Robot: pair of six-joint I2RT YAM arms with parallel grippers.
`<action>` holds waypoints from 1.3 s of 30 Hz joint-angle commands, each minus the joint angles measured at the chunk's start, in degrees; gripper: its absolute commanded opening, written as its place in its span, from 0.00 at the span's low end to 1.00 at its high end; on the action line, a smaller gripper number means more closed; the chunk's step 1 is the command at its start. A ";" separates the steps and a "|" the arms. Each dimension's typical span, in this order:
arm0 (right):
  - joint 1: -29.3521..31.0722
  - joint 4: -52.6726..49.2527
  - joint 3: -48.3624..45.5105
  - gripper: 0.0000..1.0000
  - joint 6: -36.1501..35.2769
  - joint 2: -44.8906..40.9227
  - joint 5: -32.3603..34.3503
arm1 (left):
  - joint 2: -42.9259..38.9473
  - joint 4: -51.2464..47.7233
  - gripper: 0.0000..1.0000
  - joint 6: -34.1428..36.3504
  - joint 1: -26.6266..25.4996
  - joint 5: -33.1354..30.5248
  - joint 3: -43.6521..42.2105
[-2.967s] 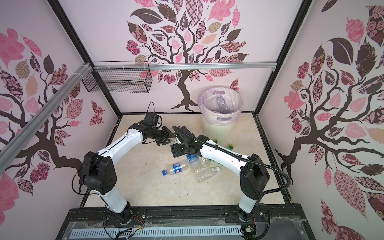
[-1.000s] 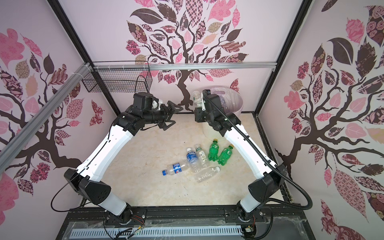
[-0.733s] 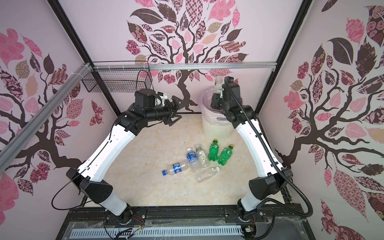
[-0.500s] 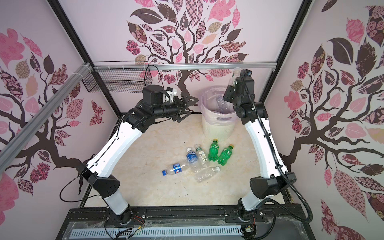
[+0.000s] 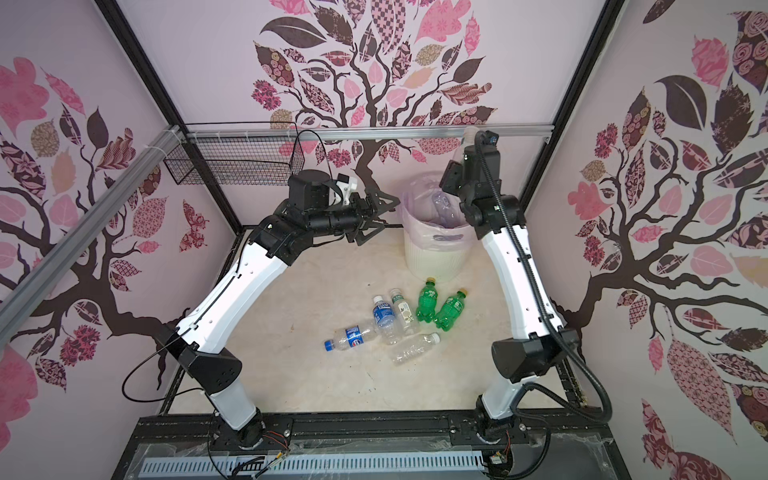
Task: Throw the plastic bottles in the bin
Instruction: 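Carry the tea bottle over the bin with the right gripper while the left gripper releases, then open the right gripper above the bin to drop the tea bottle, then withdraw the right gripper from the bin while the left gripper lowers toward the Pepsi bottle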
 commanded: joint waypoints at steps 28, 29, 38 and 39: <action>1.11 -3.78 -9.02 0.99 1.62 -7.80 -3.50 | -4.52 -2.50 0.97 1.62 1.40 -3.65 -8.32; 1.70 -3.70 -9.59 0.99 1.43 -8.31 -3.29 | -4.88 -2.57 0.97 1.55 1.58 -3.83 -10.83; 9.30 -6.58 -13.29 0.99 0.19 -11.05 -1.77 | -10.88 -3.75 0.97 1.25 7.25 -4.66 -23.59; 10.24 -6.68 -14.16 0.99 0.02 -11.50 -1.50 | -11.49 -3.90 0.97 1.37 7.92 -4.77 -25.06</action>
